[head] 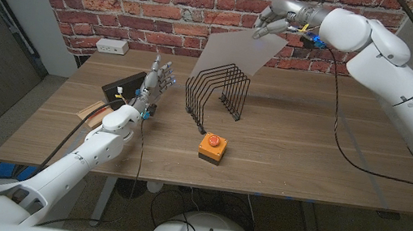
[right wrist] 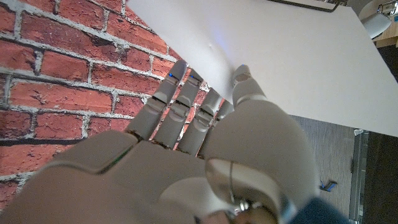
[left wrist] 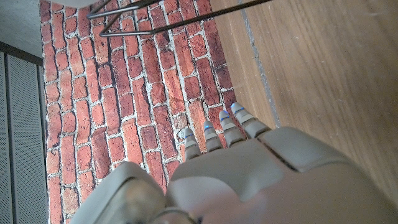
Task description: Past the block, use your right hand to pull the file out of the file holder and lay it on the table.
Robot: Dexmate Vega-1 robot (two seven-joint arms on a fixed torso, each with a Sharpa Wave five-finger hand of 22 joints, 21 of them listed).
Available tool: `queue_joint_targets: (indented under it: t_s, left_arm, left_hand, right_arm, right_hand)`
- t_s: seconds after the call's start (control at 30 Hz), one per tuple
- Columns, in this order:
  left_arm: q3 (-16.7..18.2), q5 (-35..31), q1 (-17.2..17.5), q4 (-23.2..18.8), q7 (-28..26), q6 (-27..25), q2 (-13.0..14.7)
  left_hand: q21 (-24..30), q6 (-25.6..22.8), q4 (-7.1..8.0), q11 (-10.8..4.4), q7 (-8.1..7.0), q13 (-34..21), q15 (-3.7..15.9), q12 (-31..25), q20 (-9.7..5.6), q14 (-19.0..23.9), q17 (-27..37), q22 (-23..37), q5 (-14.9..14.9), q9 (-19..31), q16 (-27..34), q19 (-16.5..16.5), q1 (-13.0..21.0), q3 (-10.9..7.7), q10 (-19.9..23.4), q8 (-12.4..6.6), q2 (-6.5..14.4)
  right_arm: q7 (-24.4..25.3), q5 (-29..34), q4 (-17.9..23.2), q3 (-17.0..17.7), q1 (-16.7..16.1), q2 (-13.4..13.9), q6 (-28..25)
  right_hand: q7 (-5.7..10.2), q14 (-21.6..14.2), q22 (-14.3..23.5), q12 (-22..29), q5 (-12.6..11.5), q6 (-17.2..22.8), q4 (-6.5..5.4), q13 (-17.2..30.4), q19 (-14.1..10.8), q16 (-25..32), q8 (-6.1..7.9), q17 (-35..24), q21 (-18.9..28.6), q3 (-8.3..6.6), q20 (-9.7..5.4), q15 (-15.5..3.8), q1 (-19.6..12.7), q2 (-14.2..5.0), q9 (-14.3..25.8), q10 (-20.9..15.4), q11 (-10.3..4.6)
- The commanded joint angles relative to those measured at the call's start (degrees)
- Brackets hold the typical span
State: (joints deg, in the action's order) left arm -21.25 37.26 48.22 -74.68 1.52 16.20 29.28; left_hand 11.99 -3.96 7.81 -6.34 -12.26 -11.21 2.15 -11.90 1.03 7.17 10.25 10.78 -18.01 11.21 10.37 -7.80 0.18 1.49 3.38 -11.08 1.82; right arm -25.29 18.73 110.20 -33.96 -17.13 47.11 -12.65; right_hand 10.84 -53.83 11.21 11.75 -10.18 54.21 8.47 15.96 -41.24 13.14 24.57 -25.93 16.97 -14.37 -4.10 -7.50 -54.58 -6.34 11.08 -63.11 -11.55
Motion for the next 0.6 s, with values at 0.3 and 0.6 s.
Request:
queue_joint_targets:
  t_s: [0.3, 0.6]
  left_arm:
    - [0.01, 0.05, -0.01, 0.00, 0.14, 0.01, 0.06]
    - [0.03, 0.04, 0.01, -0.08, 0.01, -0.03, 0.06]
  left_hand:
    - [0.47, 0.02, 0.07, -0.40, -0.31, -0.19, 0.08, -0.44, -0.10, 0.50, 0.18, 0.33, -0.09, 0.18, 0.38, -0.47, -0.02, 0.45, -0.10, -0.37, 0.78]
    - [0.48, 0.04, 0.07, -0.42, -0.32, -0.19, 0.07, -0.42, -0.10, 0.51, 0.18, 0.33, -0.09, 0.18, 0.38, -0.48, -0.01, 0.46, -0.16, -0.36, 0.79]
  right_arm:
    - [4.18, -2.82, 5.02, 4.11, -4.99, 4.37, -4.60]
    - [5.34, -5.20, 5.91, 5.63, -6.55, 5.76, -4.87]
  right_hand:
    - [-0.24, 0.39, 0.08, 0.01, 0.12, 0.12, 0.20, 0.20, 0.00, 0.32, -0.14, -0.38, 0.33, -0.15, -7.75, -5.61, 0.31, -0.16, 0.19, 0.28, -0.26]
    - [-0.47, 0.40, 0.08, 0.05, 0.13, 0.13, 0.17, 0.25, 0.00, 0.34, -0.17, -0.42, 0.36, -0.15, -7.76, -5.57, 0.41, -0.21, 0.20, 0.31, -0.25]
